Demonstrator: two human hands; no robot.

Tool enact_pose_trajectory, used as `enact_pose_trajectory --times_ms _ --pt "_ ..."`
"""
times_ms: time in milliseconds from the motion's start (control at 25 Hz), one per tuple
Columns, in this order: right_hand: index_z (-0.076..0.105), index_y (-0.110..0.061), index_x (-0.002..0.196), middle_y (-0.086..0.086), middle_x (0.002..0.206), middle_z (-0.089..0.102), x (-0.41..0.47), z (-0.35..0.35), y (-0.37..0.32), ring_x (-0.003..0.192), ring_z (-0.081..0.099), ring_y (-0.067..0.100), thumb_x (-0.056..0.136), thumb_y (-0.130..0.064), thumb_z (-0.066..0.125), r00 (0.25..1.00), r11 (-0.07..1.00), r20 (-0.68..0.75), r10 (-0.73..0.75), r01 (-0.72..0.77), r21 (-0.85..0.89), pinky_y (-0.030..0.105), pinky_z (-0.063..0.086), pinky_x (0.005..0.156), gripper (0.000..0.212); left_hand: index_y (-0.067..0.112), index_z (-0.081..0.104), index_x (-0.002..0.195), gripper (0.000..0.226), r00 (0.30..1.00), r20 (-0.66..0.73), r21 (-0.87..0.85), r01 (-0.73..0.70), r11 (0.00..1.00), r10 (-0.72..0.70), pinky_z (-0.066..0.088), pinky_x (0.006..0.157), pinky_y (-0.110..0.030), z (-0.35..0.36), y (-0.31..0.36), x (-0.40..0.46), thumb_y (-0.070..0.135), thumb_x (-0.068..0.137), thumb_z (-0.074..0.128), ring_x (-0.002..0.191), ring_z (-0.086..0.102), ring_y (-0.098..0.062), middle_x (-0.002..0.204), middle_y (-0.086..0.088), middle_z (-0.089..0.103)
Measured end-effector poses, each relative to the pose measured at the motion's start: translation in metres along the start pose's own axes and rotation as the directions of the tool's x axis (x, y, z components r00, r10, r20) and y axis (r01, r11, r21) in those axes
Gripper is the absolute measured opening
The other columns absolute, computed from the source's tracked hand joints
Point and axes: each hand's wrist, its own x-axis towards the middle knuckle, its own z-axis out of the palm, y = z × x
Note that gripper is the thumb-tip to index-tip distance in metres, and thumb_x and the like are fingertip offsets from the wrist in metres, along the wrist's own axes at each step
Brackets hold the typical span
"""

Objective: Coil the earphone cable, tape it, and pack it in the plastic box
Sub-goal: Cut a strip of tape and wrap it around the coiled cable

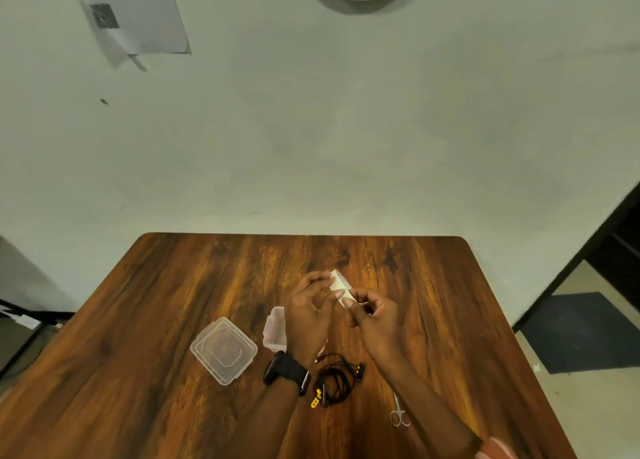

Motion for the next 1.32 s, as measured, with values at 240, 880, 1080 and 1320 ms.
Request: enact_pose_trajectory --times_ms 240,880,1080,1320 --pt "0.074 -0.018 0.103 -0.006 0.087 0.071 0.002 0.01 -0.028 0.07 0.063 0.008 0.084 -0.016 0.074 0.998 0.966 0.028 -0.056 0.061 -0.252 0.009 0.045 0.049 0.019 0.018 0.067 0.094 0.007 0.999 0.039 0.269 0.003 0.963 -0.014 0.042 0.071 -0.012 -0.025 0.008 0.02 0.016 0.094 0.06 0.083 0.06 -0.007 0.095 0.005 0.067" --pt "0.075 -0.02 0.089 -0.009 0.08 0.072 0.014 -0.022 0.016 0.075 0.068 0.009 0.085 -0.036 0.07 0.999 0.934 0.001 -0.039 0.036 -0.355 0.024 0.052 0.061 0.017 0.01 0.053 0.116 0.024 0.935 0.339 0.496 -0.084 0.864 -0.104 0.042 0.069 -0.012 -0.028 0.006 0.045 0.009 0.093 0.06 0.085 0.061 -0.015 0.107 -0.008 0.066" --pt "0.068 -0.019 0.103 0.0 0.094 0.065 -0.038 -0.083 0.101 0.097 0.066 0.02 0.092 -0.045 0.054 0.923 0.407 0.104 0.37 -0.06 -0.912 0.038 0.05 0.094 0.031 0.009 0.054 0.117 0.026 0.899 0.413 0.555 -0.123 0.823 -0.145 0.043 0.067 -0.015 -0.032 -0.007 0.049 0.009 0.093 0.062 0.085 0.064 -0.018 0.111 -0.012 0.068" --pt "0.061 -0.018 0.117 0.003 0.127 0.061 -0.063 -0.078 0.135 0.114 0.059 0.018 0.098 -0.025 0.047 0.883 0.3 0.091 0.461 -0.059 -0.952 0.03 0.049 0.096 0.024 0.01 0.055 0.114 0.026 0.9 0.389 0.534 -0.048 0.844 -0.194 0.04 0.056 -0.011 -0.027 -0.015 0.05 0.011 0.091 0.066 0.076 0.061 -0.015 0.106 -0.008 0.07"
